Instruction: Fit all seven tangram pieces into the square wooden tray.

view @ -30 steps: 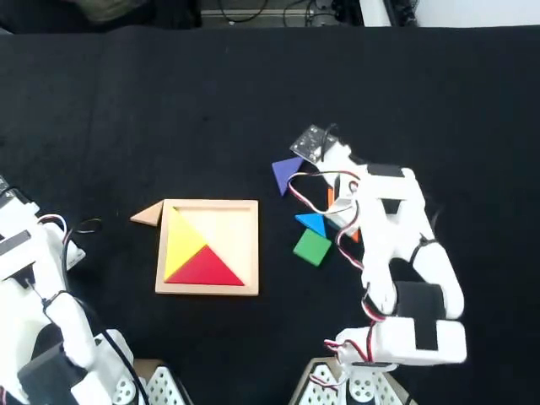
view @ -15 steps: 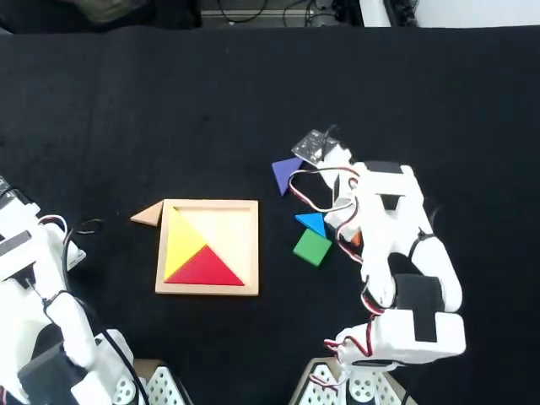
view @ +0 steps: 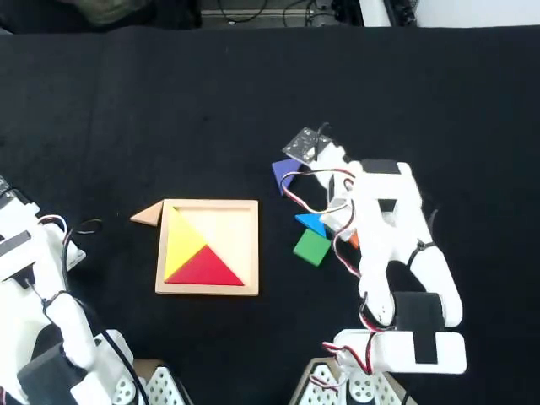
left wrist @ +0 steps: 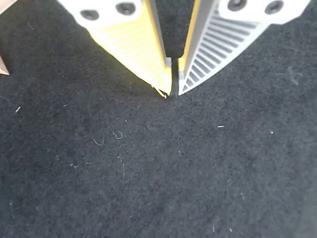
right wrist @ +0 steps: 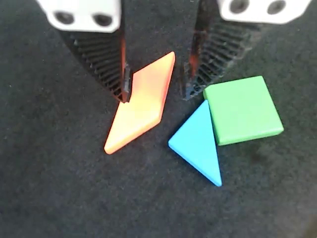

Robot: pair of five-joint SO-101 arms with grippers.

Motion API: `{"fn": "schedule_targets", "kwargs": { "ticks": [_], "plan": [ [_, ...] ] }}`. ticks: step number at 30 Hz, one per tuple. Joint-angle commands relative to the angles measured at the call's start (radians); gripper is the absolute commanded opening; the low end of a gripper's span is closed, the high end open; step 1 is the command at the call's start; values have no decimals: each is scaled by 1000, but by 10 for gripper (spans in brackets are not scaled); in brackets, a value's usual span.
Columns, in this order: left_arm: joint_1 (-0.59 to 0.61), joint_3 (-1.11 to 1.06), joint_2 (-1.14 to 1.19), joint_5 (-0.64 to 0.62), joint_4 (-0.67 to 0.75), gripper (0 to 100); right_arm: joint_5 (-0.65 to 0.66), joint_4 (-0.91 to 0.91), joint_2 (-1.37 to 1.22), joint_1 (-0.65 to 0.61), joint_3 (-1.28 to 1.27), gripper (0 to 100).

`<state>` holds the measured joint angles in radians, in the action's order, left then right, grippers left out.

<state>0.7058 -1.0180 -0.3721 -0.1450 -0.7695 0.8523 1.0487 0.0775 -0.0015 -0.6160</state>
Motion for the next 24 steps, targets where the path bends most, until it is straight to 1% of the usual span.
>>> {"fn": "schedule_targets", "kwargs": {
  "ticks": [1, 6, 9, 16, 24],
  "plan": [
    [-12, 7, -20, -2, 14, 30, 9, 0, 44, -28, 2, 156],
    [-12, 7, -20, -2, 14, 30, 9, -29, 36, 2, 2, 158],
    [-12, 7, -20, -2, 14, 30, 9, -29, 4, 11, 7, 158],
    [-12, 7, -20, -2, 14, 30, 9, -98, -84, 38, 8, 156],
    [-12, 7, -20, -2, 14, 30, 17, -100, -94, 77, 8, 156]
  ]
}}
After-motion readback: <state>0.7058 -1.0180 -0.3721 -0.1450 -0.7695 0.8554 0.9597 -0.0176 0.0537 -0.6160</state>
